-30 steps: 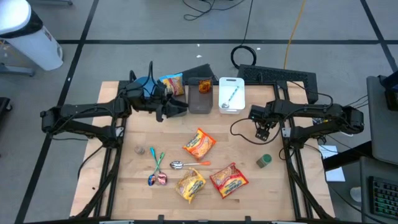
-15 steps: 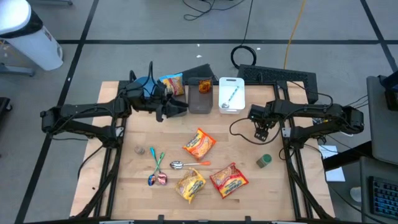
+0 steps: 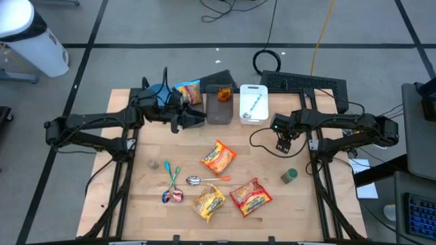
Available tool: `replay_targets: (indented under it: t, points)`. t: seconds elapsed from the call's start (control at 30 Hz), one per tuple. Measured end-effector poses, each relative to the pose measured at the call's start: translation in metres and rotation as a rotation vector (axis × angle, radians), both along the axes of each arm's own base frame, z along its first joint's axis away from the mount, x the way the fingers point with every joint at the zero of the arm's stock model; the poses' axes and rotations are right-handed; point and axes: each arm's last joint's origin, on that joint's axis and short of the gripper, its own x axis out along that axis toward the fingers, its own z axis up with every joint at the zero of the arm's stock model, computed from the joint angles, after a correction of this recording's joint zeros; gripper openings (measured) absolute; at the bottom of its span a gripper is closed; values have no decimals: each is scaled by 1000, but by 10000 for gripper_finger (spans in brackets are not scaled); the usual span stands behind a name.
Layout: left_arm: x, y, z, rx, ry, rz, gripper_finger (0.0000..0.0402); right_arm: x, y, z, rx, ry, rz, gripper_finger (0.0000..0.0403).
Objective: Pick & Place Food Item
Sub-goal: Put the violet seasoning bottle into the right black bin
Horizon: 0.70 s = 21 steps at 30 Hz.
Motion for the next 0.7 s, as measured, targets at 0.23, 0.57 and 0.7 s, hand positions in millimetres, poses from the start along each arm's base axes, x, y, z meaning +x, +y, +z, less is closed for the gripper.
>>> replay_targets:
  t: [0.23, 0.57, 0.7]
  points:
    - [0, 0, 0, 0, 0, 0, 186, 0, 0, 0, -2, -5, 0, 259]
    - [0, 0, 0, 3, 0, 1, 186, 0, 0, 0, -2, -4, 0, 205]
    - [0, 0, 0, 3, 0, 1, 186, 0, 0, 0, -2, -4, 0, 212]
